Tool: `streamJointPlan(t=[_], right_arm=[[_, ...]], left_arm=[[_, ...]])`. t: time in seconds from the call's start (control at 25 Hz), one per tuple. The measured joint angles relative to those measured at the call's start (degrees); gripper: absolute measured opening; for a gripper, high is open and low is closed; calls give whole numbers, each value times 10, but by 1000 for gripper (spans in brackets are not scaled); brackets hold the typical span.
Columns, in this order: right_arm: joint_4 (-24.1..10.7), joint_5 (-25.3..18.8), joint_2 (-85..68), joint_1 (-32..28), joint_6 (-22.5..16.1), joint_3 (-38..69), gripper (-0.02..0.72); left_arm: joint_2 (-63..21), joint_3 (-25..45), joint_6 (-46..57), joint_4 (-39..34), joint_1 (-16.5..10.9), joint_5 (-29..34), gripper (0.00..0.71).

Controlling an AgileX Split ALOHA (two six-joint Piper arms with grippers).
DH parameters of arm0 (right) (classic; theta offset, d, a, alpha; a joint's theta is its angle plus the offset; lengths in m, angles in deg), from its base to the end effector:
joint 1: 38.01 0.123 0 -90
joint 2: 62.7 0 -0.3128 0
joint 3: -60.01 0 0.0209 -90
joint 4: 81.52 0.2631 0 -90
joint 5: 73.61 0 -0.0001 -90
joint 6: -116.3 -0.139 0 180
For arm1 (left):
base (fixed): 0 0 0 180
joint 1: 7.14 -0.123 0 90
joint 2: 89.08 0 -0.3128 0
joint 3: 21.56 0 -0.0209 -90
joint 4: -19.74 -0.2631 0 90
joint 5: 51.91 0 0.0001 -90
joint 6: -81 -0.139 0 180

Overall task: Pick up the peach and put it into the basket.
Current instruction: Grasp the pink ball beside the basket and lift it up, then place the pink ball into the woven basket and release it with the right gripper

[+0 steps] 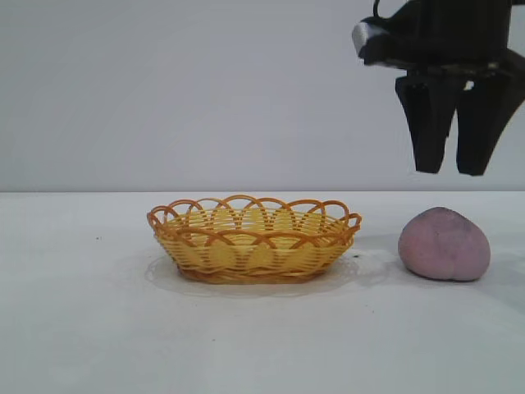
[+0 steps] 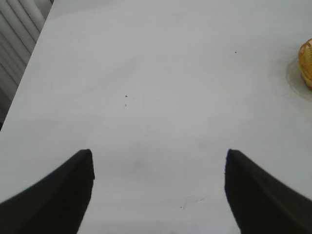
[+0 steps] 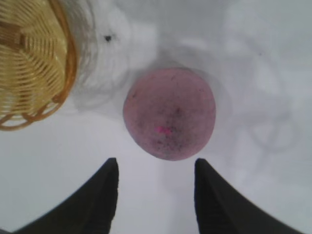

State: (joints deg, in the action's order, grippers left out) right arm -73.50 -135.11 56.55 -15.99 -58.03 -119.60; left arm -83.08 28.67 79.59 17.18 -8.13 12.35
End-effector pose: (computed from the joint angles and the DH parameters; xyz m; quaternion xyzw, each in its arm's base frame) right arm 0.3548 0.1619 0.1460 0.2057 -0.9767 -0.0591 0.0185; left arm 0.0156 0.0059 0.2488 0.0016 0.8679 0.0327 0.4956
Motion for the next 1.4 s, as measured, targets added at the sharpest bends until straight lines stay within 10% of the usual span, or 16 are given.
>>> streamJointPlan(t=[0.36, 0.64, 1.4], right_arm=[[0, 22, 39, 0, 1, 0, 305], [-10, 20, 37, 0, 7, 0, 0], [10, 9, -66, 89, 10, -91, 0]], left_arm=[[0, 0, 0, 0, 0, 0, 531], [0, 0, -1, 0, 0, 0, 531], [0, 0, -1, 0, 0, 0, 531]])
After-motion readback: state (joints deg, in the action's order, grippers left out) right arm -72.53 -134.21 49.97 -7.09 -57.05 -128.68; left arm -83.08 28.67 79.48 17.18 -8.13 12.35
